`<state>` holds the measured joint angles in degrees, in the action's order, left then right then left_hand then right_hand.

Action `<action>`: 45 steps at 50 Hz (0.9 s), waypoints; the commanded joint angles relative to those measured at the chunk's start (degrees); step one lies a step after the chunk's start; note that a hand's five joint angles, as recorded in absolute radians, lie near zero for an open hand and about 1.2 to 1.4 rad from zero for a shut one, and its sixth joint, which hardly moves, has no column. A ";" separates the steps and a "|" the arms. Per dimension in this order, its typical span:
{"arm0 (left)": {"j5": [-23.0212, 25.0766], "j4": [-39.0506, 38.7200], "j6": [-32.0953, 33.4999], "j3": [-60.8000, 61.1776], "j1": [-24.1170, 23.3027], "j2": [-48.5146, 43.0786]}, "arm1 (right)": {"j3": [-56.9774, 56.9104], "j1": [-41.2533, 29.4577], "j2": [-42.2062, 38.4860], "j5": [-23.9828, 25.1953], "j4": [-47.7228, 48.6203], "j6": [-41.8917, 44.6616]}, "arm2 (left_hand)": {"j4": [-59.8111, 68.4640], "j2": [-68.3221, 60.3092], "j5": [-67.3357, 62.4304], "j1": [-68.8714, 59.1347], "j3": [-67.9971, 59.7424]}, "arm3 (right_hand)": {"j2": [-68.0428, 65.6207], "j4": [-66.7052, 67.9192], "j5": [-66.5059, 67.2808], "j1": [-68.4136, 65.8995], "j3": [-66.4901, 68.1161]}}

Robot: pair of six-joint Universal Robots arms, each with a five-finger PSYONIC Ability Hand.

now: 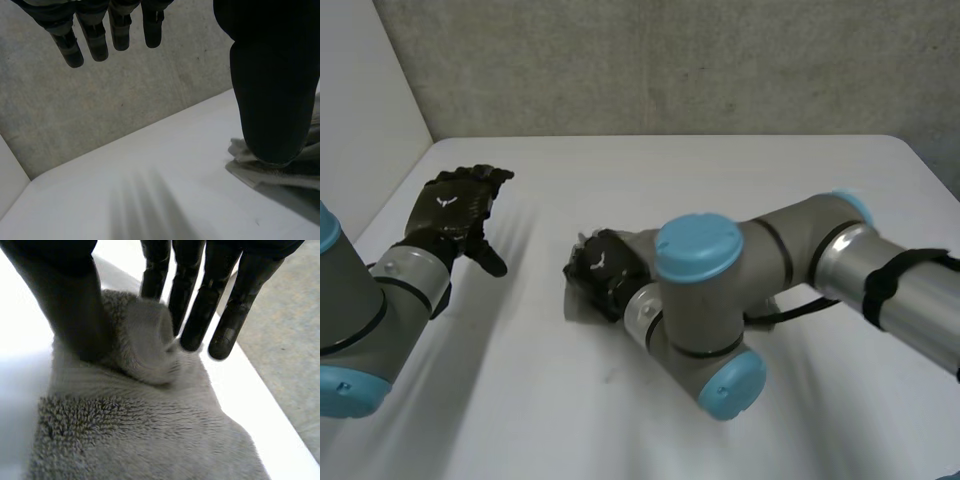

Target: Fold the towel.

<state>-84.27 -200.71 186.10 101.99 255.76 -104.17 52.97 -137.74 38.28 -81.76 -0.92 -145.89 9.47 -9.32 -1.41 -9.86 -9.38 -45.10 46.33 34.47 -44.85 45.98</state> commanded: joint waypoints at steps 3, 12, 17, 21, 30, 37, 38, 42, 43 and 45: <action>0.07 -0.56 0.05 0.31 0.09 -0.24 | 10.98 8.95 13.46 -4.71 0.56 -6.49 | 0.53 -0.68 1.41 -0.14 -0.62 | 35.10 -36.33 -34.47 34.85 -35.98; 0.16 -0.83 0.05 0.40 0.00 -0.33 | 25.78 19.97 18.41 -4.37 0.65 -10.03 | 0.53 -0.68 1.41 -0.14 -0.62 | 35.10 -36.33 -34.47 34.85 -35.98; 0.07 -1.18 0.05 0.58 -0.18 -0.51 | 31.84 23.83 18.41 -1.47 2.23 -9.77 | 0.53 -0.68 1.41 -0.14 -0.62 | 32.67 -33.89 -32.03 32.41 -33.55; 0.07 -1.26 0.05 0.84 -0.62 -0.86 | 35.35 26.02 18.67 0.02 7.49 -9.94 | 0.53 -0.68 1.41 -0.14 -0.62 | -0.53 -0.70 1.16 -0.78 -0.35; 0.07 -1.79 0.05 1.37 -1.84 -0.86 | 37.90 28.23 19.11 1.08 12.16 -11.87 | 0.53 -0.68 1.41 -0.14 -0.62 | -34.90 33.67 35.53 -35.15 34.02; -0.02 -1.62 0.05 1.90 -2.20 -0.25 | 40.19 30.42 26.22 -1.03 11.64 -9.78 | 0.53 -0.68 1.41 -0.14 -0.62 | -34.90 33.67 35.53 -35.15 34.02; -0.02 -1.62 0.05 1.90 -2.20 -0.24 | 40.19 30.43 26.23 -1.03 11.64 -9.77 | 0.53 -0.68 1.41 -0.14 -0.62 | -34.90 33.67 35.53 -35.15 34.02; -0.19 -1.26 0.05 0.23 -3.42 0.46 | 37.13 30.08 28.95 -0.24 11.81 -2.59 | 0.53 -0.68 1.41 -0.14 -0.62 | -34.90 33.67 35.53 -35.15 34.02; -0.19 -1.26 0.05 0.23 -3.43 0.46 | 37.11 30.07 28.95 -0.24 11.81 -2.56 | 0.53 -0.68 1.41 -0.14 -0.62 | -34.90 33.67 35.53 -35.15 34.02; -0.28 -1.00 -0.03 -2.92 -5.18 1.07 | 31.52 25.80 28.17 0.37 11.38 2.34 | 0.53 -0.68 1.41 -0.14 -0.62 | -34.90 33.67 35.53 -35.15 34.02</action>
<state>-84.41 -202.16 186.15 103.00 252.93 -104.12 91.65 -107.65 65.60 -82.36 10.88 -152.37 9.47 -9.32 -1.45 -9.87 -9.38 -72.15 76.76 65.43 -72.97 76.17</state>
